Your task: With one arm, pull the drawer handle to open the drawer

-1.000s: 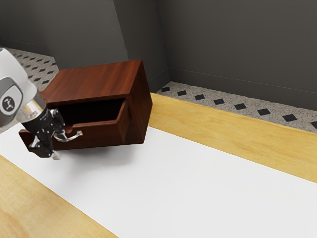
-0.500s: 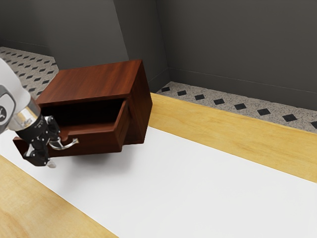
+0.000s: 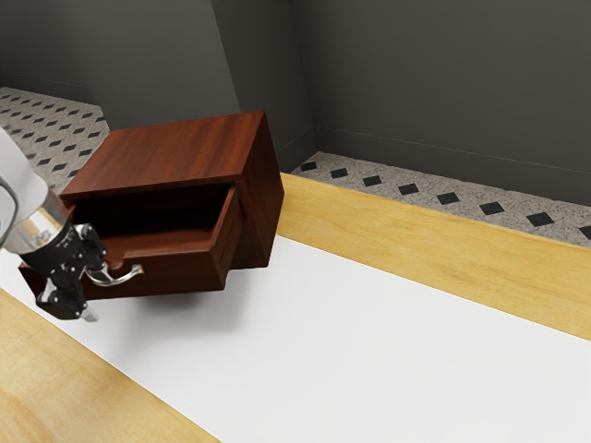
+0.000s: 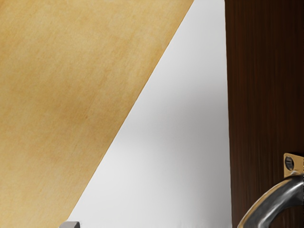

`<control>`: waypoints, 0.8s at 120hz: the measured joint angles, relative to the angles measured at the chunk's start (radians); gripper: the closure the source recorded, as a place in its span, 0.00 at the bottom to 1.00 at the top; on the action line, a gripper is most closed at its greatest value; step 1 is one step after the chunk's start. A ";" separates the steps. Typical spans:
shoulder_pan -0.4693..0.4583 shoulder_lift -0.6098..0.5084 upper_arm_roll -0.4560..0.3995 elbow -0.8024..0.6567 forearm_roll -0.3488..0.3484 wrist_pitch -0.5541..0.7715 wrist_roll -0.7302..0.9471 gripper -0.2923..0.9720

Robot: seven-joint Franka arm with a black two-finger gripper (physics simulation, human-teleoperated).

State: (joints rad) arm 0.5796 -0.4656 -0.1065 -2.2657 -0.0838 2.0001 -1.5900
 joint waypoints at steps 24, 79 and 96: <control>-0.003 0.005 0.002 0.000 0.001 0.000 -0.002 0.49; 0.003 0.012 0.002 0.009 -0.012 0.012 -0.001 0.50; 0.006 0.012 0.002 0.024 -0.009 0.015 0.000 0.50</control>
State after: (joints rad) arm 0.5856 -0.4535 -0.1044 -2.2421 -0.0927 2.0151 -1.5900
